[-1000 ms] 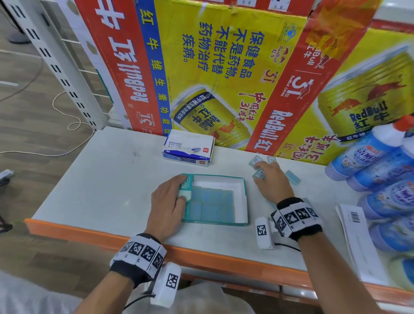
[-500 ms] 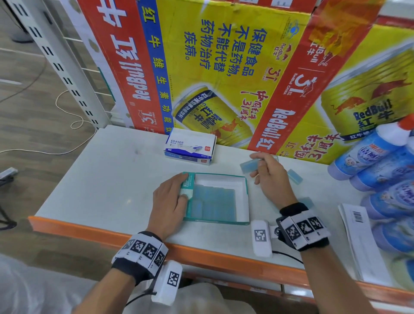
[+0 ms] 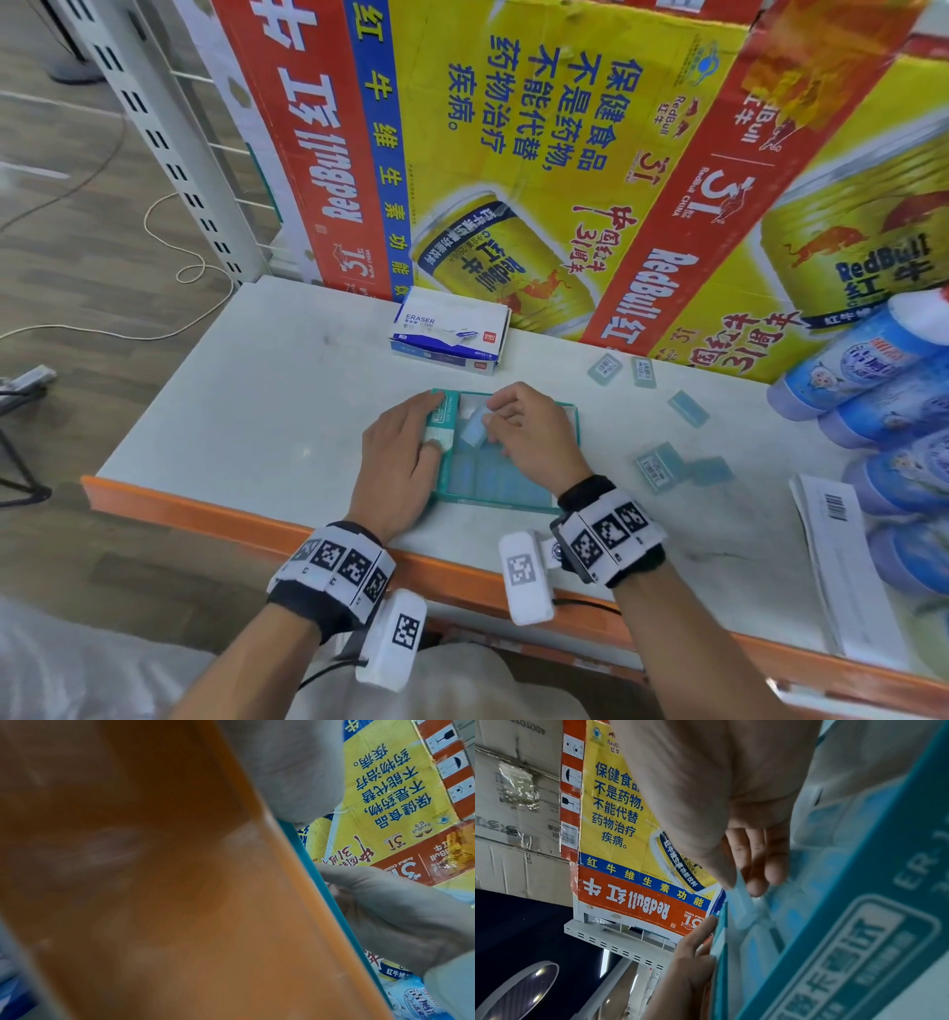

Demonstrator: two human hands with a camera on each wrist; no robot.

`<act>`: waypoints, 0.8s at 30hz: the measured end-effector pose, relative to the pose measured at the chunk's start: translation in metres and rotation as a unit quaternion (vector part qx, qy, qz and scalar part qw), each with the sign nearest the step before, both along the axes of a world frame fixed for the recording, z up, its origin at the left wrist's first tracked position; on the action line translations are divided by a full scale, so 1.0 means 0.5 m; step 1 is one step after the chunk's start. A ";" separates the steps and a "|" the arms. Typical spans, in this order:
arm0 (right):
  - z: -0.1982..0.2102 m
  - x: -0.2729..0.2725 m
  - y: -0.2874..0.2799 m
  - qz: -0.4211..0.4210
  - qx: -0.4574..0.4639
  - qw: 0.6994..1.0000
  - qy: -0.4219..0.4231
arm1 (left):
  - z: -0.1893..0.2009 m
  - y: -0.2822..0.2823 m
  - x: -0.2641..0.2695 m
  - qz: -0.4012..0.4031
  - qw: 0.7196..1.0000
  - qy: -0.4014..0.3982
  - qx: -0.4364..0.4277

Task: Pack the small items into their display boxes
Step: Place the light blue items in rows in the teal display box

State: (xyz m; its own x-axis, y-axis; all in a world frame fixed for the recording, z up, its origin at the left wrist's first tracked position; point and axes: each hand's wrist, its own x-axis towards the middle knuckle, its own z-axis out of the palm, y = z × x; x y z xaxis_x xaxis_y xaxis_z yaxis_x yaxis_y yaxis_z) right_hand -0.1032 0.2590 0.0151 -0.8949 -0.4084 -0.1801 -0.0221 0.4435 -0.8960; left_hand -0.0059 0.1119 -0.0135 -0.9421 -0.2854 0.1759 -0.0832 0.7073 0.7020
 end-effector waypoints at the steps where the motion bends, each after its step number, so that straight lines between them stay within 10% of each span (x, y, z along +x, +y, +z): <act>1: -0.001 0.000 -0.003 0.007 0.005 1.000 0.008 | 0.000 0.000 0.000 0.000 1.000 0.000 -0.001; 24: -0.007 0.003 -0.027 0.060 0.107 0.988 0.099 | 0.002 0.001 -0.001 -0.002 1.000 0.005 0.001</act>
